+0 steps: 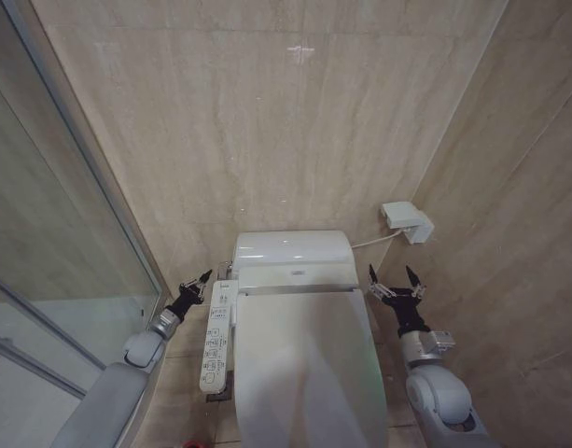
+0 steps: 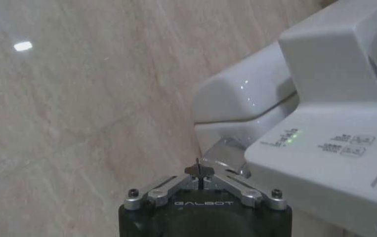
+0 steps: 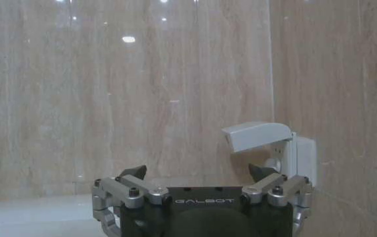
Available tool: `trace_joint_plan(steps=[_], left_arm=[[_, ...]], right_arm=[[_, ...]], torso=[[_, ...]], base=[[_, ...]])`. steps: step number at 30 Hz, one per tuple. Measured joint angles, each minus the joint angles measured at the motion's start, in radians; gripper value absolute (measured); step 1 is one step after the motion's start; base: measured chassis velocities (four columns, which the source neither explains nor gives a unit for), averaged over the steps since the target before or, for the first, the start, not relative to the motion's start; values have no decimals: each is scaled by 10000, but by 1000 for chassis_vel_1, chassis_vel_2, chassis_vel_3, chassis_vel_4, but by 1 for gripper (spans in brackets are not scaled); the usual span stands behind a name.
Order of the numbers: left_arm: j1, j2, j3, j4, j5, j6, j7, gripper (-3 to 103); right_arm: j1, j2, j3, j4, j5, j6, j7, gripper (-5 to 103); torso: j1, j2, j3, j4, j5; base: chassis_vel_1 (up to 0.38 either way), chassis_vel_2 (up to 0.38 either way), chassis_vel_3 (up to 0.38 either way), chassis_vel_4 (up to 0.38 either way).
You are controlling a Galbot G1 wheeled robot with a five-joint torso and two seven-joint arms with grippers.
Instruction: Open the toilet lid, clean the toilet bowl with a toilet brush, close the toilet lid, and flush.
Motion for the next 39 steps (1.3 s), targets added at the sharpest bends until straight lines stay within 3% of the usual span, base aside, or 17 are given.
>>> trace_joint_plan(steps=[39], left_arm=[[-695,-624,420,1271,386,-323,341,0]], right_arm=[[0,0,0,0,0,0,0,100]], torso=[[-2,1,0,4,2]], base=[[0,0,0,0]])
